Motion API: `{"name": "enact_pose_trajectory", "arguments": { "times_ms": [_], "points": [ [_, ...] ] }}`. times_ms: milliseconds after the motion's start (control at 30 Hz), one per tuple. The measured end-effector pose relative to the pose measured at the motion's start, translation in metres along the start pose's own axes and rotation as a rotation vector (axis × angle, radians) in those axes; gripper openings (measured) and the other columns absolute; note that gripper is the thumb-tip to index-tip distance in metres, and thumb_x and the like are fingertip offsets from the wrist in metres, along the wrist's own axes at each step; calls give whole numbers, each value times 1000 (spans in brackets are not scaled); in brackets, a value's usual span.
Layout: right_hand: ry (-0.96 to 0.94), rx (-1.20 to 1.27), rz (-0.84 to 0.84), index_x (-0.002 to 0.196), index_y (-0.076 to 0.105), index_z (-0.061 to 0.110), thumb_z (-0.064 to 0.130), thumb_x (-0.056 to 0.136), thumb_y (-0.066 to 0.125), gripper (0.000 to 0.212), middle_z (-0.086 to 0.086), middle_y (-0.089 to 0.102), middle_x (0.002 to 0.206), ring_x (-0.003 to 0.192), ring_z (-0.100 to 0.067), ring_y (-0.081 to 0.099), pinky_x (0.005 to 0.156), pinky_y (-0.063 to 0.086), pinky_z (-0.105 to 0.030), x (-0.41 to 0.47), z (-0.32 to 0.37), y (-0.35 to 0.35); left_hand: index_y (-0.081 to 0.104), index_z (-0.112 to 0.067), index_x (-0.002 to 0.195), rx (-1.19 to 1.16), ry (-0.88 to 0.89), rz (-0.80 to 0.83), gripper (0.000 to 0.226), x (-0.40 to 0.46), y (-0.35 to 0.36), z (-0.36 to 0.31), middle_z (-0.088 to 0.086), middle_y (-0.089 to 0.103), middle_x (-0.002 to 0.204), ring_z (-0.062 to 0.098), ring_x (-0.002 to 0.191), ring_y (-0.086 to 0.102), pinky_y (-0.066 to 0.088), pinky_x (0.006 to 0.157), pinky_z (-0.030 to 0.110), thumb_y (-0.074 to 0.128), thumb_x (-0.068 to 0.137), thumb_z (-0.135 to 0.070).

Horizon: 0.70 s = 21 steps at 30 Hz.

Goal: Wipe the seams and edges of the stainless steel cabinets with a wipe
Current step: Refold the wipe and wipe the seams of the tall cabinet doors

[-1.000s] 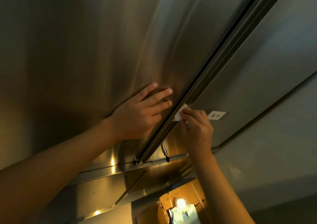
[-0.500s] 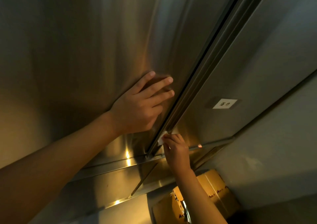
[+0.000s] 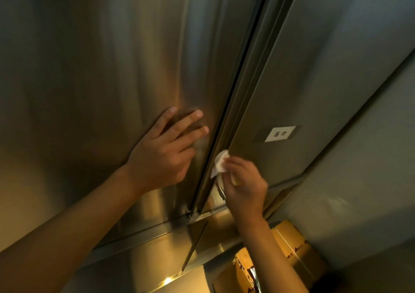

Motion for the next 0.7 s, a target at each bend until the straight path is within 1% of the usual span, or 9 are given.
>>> {"name": "enact_pose_trajectory", "arguments": {
  "times_ms": [67, 133, 233, 333, 500, 567, 700],
  "points": [
    [-38, 6, -137, 99, 78, 4, -1, 84, 81, 16, -7, 74, 110, 105, -15, 70, 92, 55, -24, 34, 25, -31, 75, -15, 83, 0, 0, -9, 28, 1, 0, 0, 6, 62, 145, 33, 149, 41, 20, 124, 60, 52, 98, -20],
    [-95, 18, -209, 99, 78, 2, -2, 86, 80, 14, -8, 75, 111, 106, -17, 71, 91, 56, -27, 61, 44, -45, 75, -16, 81, -2, 8, -7, 26, 1, 0, 0, 7, 62, 145, 33, 149, 41, 19, 124, 61, 55, 97, -20],
    [-164, 18, -281, 105, 78, 1, 0, 90, 77, 15, -11, 74, 115, 108, -20, 70, 92, 57, -30, 93, 60, -46, 75, -17, 80, -17, 3, -2, 24, 1, 1, 0, 6, 62, 145, 33, 149, 41, 22, 123, 63, 57, 96, -19],
    [-191, 27, -324, 110, 78, 1, -1, 92, 74, 18, -13, 75, 116, 107, -23, 71, 91, 58, -33, 113, 65, -36, 75, -17, 80, -19, 1, -6, 23, 1, 0, 1, 6, 62, 145, 33, 149, 41, 21, 123, 61, 59, 95, -18],
    [-179, 1, -329, 105, 78, -3, -1, 93, 73, 13, -16, 74, 106, 99, -24, 71, 84, 60, -35, 100, 50, -18, 76, -16, 81, -3, 1, -21, 23, 1, 0, 0, 6, 63, 143, 33, 148, 42, 21, 124, 60, 59, 95, -19],
    [-169, -2, -300, 103, 78, -4, -1, 93, 73, 12, -17, 74, 105, 97, -25, 71, 82, 59, -36, 81, 39, -10, 76, -16, 81, 11, 6, -22, 23, 1, 1, 0, 6, 63, 143, 33, 148, 42, 20, 124, 60, 58, 96, -19],
    [-84, 16, -229, 102, 78, -4, -3, 92, 73, 10, -16, 73, 105, 95, -25, 69, 81, 58, -37, 35, 15, 14, 75, -17, 80, 26, 12, -18, 22, 1, 1, 0, 6, 63, 144, 33, 148, 43, 19, 124, 59, 58, 94, -18]
  ]
}}
Point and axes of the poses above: each hand's wrist, its own x-axis towards the middle knuckle, its own y-axis out of the palm, z = x × y, the point moved 8 cm from there along x, towards the middle knuckle
